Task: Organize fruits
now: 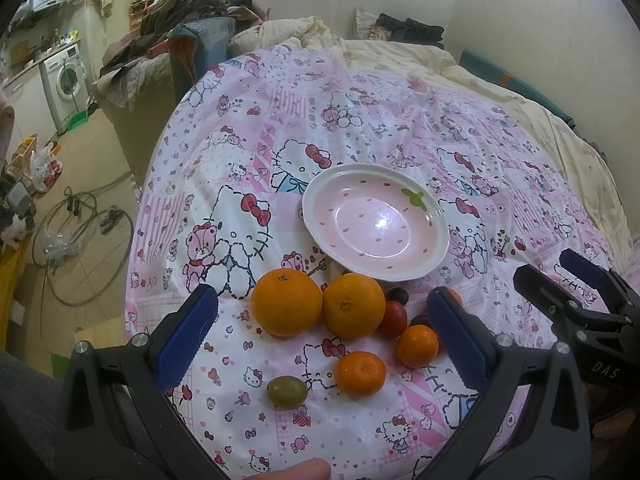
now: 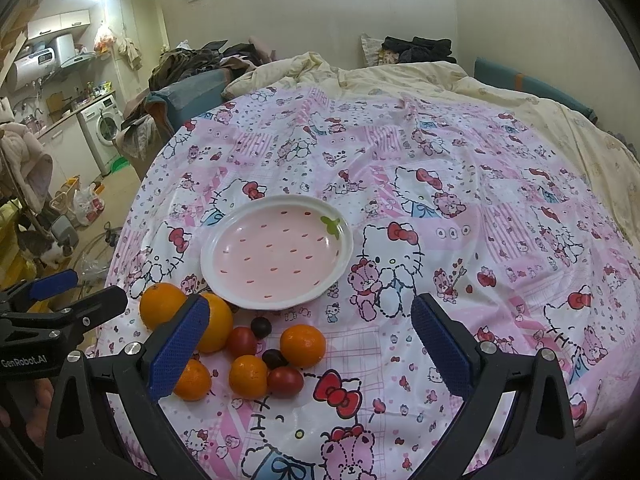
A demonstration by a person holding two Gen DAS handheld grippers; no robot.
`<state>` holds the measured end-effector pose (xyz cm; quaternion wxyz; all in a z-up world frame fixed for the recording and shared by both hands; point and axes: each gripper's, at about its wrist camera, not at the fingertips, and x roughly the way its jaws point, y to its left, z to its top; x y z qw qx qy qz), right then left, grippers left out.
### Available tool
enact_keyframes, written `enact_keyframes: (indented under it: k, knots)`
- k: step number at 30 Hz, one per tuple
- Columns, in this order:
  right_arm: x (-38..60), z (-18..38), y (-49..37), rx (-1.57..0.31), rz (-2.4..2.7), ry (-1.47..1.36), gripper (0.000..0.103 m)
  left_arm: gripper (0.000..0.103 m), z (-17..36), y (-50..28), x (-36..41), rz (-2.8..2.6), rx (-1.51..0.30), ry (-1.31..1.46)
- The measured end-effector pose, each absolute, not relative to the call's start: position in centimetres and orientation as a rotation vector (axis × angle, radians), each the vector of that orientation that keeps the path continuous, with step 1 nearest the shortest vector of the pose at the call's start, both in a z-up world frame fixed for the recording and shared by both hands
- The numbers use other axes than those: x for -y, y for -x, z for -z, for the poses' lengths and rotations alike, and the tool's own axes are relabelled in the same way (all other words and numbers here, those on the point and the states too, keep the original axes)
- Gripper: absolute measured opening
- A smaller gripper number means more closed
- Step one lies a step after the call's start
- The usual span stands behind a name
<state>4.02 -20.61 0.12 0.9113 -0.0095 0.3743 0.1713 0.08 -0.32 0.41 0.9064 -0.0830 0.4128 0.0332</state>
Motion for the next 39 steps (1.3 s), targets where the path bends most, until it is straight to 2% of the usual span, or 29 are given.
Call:
enact_keyframes:
  k: [39]
  knots:
    - [20.86,0.05,-4.15,-0.783,-0.352,0.015,0.103,0.103,0.09,0.11,0.25,-0.059,-0.869,0.19]
